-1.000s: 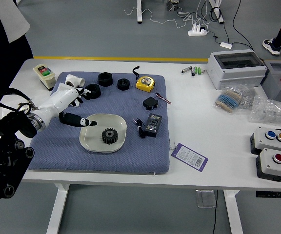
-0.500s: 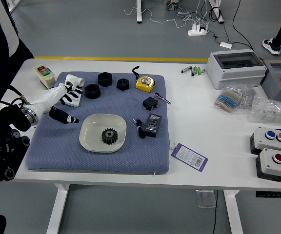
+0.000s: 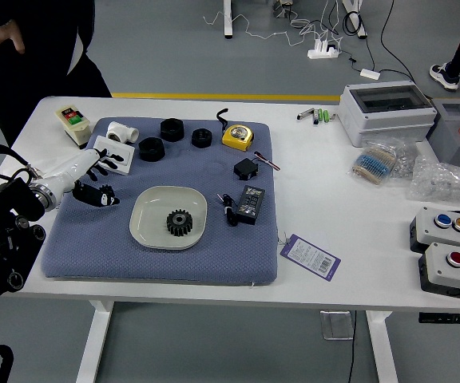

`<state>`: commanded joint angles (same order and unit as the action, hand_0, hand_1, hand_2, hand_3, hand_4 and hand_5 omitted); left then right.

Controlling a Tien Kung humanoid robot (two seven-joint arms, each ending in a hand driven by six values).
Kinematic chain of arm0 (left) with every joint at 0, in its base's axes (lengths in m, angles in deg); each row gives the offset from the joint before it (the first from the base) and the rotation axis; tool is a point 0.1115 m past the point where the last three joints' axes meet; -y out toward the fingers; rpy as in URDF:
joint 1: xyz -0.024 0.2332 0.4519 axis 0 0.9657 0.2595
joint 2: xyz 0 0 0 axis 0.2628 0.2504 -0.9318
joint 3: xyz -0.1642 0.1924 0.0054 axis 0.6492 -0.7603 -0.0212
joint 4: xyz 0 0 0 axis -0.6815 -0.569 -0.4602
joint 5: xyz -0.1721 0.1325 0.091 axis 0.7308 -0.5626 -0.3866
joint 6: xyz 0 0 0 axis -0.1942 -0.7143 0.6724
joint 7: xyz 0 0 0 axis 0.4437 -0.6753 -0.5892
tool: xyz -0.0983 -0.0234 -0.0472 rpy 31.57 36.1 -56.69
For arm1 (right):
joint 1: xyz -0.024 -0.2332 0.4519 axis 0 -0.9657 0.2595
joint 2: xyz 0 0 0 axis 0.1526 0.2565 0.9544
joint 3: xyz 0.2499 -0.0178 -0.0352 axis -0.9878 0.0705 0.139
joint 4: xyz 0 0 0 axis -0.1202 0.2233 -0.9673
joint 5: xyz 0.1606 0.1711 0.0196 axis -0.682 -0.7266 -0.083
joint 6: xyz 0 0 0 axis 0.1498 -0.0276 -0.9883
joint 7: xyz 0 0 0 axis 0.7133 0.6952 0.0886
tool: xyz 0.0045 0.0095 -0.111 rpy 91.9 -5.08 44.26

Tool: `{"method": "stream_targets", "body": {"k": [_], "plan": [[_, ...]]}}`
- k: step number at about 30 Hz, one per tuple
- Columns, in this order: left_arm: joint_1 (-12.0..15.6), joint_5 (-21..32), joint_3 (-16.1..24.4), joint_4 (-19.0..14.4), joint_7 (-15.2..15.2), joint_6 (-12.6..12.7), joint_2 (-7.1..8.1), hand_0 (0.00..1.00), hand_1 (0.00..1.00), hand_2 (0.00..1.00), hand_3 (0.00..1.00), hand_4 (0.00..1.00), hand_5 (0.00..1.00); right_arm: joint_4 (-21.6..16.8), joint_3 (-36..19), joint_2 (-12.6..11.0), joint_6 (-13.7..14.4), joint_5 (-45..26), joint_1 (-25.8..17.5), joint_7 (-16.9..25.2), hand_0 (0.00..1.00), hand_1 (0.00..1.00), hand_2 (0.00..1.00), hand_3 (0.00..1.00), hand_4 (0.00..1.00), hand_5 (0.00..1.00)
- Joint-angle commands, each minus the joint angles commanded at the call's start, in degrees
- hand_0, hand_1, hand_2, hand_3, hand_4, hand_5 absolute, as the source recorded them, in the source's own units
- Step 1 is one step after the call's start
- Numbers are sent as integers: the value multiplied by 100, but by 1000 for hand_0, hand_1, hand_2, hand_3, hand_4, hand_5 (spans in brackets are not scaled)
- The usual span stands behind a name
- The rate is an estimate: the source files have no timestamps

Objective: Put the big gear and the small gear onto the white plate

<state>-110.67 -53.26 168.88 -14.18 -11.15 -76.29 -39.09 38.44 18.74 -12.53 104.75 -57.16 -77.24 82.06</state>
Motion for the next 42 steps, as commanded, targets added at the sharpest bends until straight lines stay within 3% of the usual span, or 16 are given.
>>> {"method": "stream_targets", "body": {"k": [1, 6, 7, 9, 15, 36, 37, 42], "plan": [[-4, 0, 10, 26, -2, 11, -3, 448, 627, 698, 737, 744, 2, 0, -2, 0, 1, -1, 1, 0, 659, 676, 741, 569, 792, 678], [-54, 0, 90, 227, -49, 143, -43, 448, 627, 698, 737, 744, 2, -2, 5, 2, 2, 5, 7, -1, 659, 676, 741, 569, 792, 678], [-75, 0, 106, 290, -63, 175, -54, 439, 585, 642, 705, 669, 2, -2, 7, 3, 1, 4, 8, -1, 660, 677, 741, 569, 792, 678], [-120, 0, 111, 409, -78, 232, -64, 439, 585, 642, 705, 669, 2, -4, 5, 3, 1, 12, 10, -2, 660, 677, 741, 569, 792, 678], [-258, 0, -177, 756, -154, 404, -22, 431, 561, 608, 686, 614, 2, -8, -2, 2, -1, 17, 15, -2, 660, 676, 741, 569, 791, 679], [-161, 0, -468, 729, -4, 167, 56, 424, 551, 599, 658, 500, 2, -5, -7, 16, -20, 37, 3, -11, 661, 677, 741, 568, 790, 678], [-156, 0, -477, 724, -2, 170, 60, 377, 490, 530, 585, 274, 2, -4, -5, 18, -21, 36, -2, -10, 661, 676, 741, 568, 790, 678], [-153, 0, -572, 707, 39, 191, 68, 377, 490, 530, 585, 274, 2, -3, 6, 22, -25, 38, -23, -11, 661, 676, 741, 568, 790, 678]]}}
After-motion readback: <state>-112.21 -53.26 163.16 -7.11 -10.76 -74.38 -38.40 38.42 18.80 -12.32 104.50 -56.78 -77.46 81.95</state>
